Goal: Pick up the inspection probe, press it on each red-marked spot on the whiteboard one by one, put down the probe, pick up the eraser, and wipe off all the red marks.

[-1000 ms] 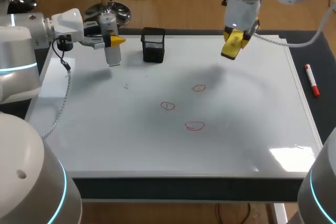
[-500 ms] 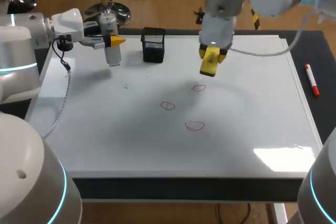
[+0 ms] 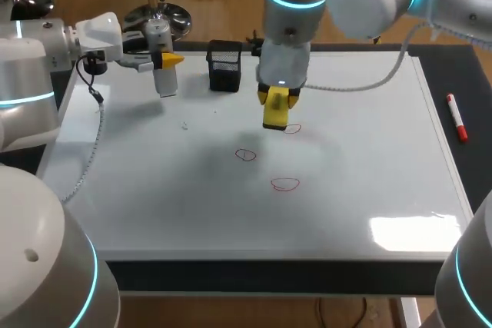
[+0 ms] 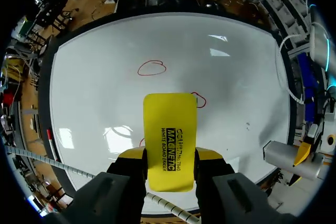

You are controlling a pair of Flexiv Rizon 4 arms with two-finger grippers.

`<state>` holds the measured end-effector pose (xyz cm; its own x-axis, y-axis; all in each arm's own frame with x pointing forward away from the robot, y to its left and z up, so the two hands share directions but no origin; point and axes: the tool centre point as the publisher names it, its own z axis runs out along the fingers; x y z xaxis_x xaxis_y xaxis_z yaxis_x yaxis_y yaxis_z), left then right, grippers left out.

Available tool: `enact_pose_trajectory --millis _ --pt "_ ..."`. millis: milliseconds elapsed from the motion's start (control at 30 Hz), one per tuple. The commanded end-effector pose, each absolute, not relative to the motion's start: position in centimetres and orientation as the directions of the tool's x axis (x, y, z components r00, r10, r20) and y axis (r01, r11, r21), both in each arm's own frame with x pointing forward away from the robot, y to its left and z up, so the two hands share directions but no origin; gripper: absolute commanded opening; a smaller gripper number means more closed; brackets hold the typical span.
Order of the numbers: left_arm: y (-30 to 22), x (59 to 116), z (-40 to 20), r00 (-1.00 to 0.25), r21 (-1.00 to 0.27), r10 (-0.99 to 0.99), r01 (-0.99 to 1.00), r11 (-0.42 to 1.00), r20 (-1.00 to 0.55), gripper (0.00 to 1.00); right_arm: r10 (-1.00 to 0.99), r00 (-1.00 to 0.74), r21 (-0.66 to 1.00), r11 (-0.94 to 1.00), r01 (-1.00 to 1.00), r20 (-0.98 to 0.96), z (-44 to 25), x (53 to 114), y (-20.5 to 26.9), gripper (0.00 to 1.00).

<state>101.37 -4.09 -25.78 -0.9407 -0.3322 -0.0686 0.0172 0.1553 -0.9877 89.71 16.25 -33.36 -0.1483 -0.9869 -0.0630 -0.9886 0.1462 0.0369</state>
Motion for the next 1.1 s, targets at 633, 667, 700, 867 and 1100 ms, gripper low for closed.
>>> enact_pose_trajectory --millis 633,667,700,867,1100 --pt "-4.1 101.4 -25.7 -0.941 -0.988 -0.332 0.018 0.155 -0.069 0.0 -0.997 -0.009 -0.001 0.009 -1.0 -0.074 -37.4 86.5 24.7 0.0" --pt "-4.1 101.4 -25.7 -0.941 -0.988 -0.332 0.018 0.155 -0.069 0.0 -0.997 -0.006 -0.001 0.006 -1.0 -0.073 -37.6 86.3 24.8 0.0" --pt "-4.1 101.4 -25.7 -0.941 -0.988 -0.332 0.018 0.155 -0.069 0.0 -0.998 -0.003 -0.001 0.003 -1.0 -0.07 -37.9 86.2 25.0 0.0" --pt "-4.1 101.4 -25.7 -0.941 -0.988 -0.332 0.018 0.155 -0.069 0.0 -0.998 0.017 0.011 -0.018 -1.0 -0.055 -39.0 85.7 25.3 0.0" --pt "-4.1 101.4 -25.7 -0.941 -0.988 -0.332 0.018 0.155 -0.069 0.0 -0.998 0.036 0.016 -0.037 -0.999 -0.055 -40.1 85.9 25.7 0.0"
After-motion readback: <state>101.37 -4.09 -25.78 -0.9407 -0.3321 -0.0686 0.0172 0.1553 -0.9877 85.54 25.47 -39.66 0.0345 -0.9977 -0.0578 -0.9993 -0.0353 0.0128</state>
